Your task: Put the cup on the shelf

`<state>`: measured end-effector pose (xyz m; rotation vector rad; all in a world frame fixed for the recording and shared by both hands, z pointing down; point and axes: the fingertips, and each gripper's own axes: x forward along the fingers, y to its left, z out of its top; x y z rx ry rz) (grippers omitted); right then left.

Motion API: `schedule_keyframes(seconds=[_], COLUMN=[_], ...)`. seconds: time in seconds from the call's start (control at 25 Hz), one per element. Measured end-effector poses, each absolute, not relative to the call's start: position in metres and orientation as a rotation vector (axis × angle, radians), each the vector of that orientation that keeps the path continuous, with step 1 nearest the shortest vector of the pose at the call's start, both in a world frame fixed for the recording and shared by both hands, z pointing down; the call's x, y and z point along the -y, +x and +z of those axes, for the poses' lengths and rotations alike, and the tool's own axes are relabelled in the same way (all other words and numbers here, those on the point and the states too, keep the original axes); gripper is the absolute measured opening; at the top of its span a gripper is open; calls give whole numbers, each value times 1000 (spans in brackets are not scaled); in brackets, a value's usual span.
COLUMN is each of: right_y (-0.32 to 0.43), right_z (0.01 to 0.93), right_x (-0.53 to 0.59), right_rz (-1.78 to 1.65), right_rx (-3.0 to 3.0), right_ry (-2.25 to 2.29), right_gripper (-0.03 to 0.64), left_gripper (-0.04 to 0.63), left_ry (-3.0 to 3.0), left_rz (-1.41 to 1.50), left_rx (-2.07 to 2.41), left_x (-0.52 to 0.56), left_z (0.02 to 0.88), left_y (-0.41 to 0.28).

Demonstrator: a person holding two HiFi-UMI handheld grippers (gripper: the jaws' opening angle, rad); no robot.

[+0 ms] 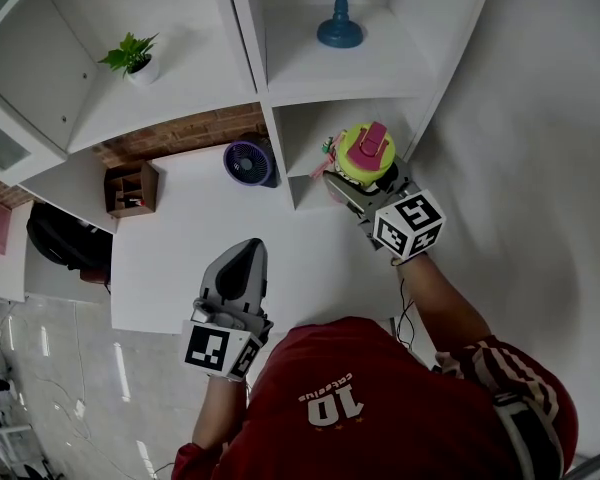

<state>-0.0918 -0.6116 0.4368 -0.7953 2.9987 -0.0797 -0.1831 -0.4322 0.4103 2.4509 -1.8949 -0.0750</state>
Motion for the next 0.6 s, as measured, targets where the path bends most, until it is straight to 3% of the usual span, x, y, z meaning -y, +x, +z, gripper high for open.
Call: schedule_keyframes(seconds=[0.6], right_y=[-130], right_z=[453], right_x=[661], right_rz=[-51], right_rx=[-3057], right_ry=[-692], right_gripper=[403], left_gripper=[-6], left_ry=[2407], left_rz=[0], left_rx=[1942], left_x=[461], left_z=[409], left_y=[-184])
